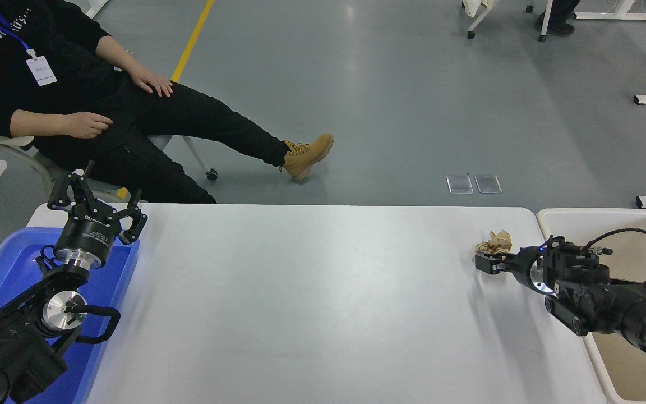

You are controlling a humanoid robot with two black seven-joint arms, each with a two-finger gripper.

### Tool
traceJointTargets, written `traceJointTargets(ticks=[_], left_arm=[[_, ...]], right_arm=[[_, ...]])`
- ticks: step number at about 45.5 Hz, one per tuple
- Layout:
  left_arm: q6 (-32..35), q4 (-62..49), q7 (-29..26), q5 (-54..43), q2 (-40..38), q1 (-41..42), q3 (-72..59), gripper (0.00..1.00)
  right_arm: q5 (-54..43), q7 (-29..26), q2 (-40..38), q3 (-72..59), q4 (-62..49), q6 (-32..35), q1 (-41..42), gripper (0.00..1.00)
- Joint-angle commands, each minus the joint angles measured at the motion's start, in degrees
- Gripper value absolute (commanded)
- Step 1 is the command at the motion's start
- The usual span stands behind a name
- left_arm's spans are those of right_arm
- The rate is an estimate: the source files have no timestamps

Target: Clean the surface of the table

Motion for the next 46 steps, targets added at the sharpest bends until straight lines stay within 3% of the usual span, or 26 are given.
traceJointTargets(ticks=[1, 8, 18, 22, 38, 46], left_arm=[[0.0, 0.0, 0.0, 0.0, 0.0, 0.0, 0.0, 1.00], [0.0, 0.0, 0.0, 0.0, 0.0, 0.0, 0.0, 1.00], [0.0, 0.0, 0.0, -0.1, 0.0, 0.0, 0.0, 1.00], [0.0, 0.0, 0.0, 0.0, 0.0, 0.0, 0.0, 1.00], [0.0, 0.0, 0.0, 0.0, 0.0, 0.0, 0.0, 1.00], [0.0, 0.0, 0.0, -0.1, 0.0, 0.0, 0.0, 1.00]], right_arm=[[0.8, 0.0, 0.8, 0.0, 0.0, 0.0, -0.2, 0.85], [0.8, 0.0, 0.9, -0.1, 0.0, 0.1, -0.3, 0.73], [0.7, 0.0, 1.1, -0.9, 0.0, 1.3, -0.3, 0.17], [0.8, 0.0, 1.1, -0.8, -0.1, 2.6, -0.3, 0.01], [8.1, 0.0, -0.1, 0.4, 0.0, 4.7, 0.7, 0.00], [14.2, 2.6, -3.7, 9.4, 1.8, 4.9, 3.2, 0.00]])
